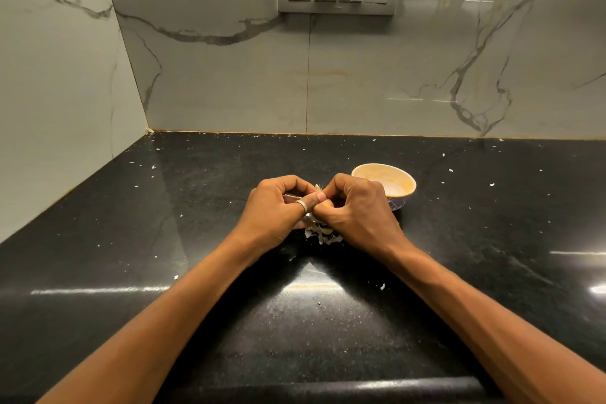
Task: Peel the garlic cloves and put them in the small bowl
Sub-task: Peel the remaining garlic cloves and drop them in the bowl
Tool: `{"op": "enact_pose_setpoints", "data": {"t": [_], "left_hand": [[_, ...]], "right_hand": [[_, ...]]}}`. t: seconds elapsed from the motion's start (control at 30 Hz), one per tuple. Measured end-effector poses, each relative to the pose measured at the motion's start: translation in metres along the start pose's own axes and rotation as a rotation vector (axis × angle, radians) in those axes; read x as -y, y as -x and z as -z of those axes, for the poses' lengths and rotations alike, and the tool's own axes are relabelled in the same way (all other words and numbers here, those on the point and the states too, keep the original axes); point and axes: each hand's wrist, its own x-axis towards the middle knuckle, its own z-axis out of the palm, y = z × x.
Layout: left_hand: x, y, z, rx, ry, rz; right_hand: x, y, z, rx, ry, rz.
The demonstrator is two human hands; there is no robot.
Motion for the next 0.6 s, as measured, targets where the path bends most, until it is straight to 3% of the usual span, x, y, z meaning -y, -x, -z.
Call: {"op": "enact_pose_setpoints", "data": {"t": [0.6], "left_hand": [[-0.001, -0.0006, 0.0003, 0.03, 0.11, 0.047]], "right_hand": [[0.0002, -0.0008, -0.0029, -0.013, 0.019, -0.011]]}}
